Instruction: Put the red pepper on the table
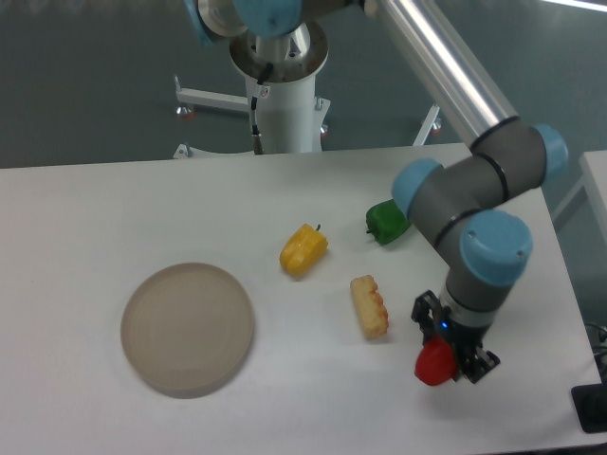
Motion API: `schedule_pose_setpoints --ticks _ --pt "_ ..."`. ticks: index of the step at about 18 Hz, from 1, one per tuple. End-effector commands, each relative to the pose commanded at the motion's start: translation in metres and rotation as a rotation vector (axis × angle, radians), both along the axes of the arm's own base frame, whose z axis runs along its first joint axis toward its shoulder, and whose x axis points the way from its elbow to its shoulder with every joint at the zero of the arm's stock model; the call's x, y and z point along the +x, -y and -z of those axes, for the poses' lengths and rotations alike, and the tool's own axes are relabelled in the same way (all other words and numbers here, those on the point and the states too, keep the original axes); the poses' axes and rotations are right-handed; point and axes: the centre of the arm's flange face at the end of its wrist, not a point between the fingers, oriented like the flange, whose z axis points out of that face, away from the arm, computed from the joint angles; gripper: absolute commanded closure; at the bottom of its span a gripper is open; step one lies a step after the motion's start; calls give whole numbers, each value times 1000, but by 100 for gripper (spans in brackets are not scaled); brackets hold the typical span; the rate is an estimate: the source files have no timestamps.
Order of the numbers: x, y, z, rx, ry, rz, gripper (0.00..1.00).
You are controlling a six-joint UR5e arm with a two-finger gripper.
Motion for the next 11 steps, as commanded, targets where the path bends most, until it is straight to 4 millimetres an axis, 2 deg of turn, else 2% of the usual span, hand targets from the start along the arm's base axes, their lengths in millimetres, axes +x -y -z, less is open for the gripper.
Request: schedule_pose_setpoints --ticks 6,9,11 --pt "30 24 -25 -4 11 -40 52" --pt "39 45 -25 -20 23 -37 52" --pt "35 59 -23 -26 28 -50 52"
